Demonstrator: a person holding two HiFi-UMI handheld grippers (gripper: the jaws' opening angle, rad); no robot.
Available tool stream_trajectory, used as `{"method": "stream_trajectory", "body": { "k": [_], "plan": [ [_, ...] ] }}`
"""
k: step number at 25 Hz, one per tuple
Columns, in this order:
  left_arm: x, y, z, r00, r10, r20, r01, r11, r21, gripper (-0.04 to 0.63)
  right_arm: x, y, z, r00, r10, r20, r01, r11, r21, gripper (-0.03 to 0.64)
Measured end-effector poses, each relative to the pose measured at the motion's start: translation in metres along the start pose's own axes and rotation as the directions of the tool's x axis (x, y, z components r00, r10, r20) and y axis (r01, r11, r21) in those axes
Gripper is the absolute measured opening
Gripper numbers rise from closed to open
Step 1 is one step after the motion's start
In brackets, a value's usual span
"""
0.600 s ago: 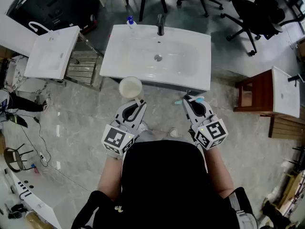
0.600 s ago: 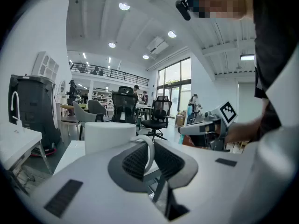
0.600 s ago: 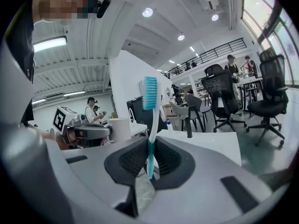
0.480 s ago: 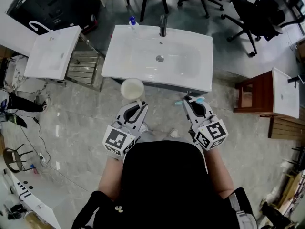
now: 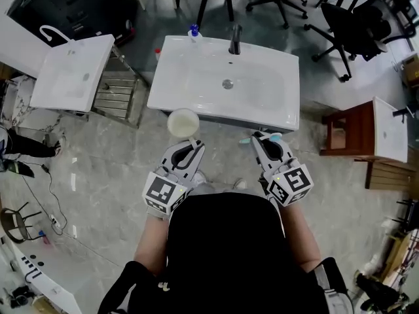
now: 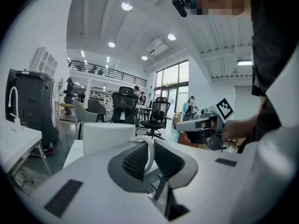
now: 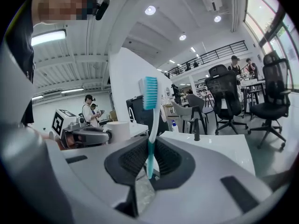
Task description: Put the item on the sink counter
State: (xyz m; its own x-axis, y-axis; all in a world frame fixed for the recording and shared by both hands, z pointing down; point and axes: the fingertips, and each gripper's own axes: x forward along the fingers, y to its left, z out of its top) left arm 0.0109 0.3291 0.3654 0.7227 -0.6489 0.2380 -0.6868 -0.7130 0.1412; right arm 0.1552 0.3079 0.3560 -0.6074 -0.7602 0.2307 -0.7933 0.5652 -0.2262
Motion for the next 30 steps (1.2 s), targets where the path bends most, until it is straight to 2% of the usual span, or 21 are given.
{"method": "stream_trajectory", "body": {
  "k": [9,14,21,30],
  "plan": [
    [-0.036,0.051,-0.013,0.999,-0.051,-0.004,0.051,0.999,-0.009,0.048,0.041,0.033,-0.003,0.997,-0.070,-0.018,0.070,0.998,-0.004,0.054],
    [-0.041,0.071,-0.021,0.998,-0.055,-0.010,0.054,0.998,-0.030,0.048,0.051,0.037,-0.009,0.995,-0.093,-0.041,0.092,0.996,-0.005,0.054],
    [-0.019,0.083,-0.024,0.998,-0.060,-0.029,0.059,0.997,-0.046,0.048,0.072,0.012,-0.007,0.994,-0.096,-0.057,0.096,0.995,0.014,0.054],
    [0.036,0.109,-0.012,0.998,-0.015,-0.054,0.012,0.998,-0.057,0.048,0.123,-0.042,0.017,0.998,-0.029,-0.060,0.030,0.999,0.022,0.054]
  ]
}}
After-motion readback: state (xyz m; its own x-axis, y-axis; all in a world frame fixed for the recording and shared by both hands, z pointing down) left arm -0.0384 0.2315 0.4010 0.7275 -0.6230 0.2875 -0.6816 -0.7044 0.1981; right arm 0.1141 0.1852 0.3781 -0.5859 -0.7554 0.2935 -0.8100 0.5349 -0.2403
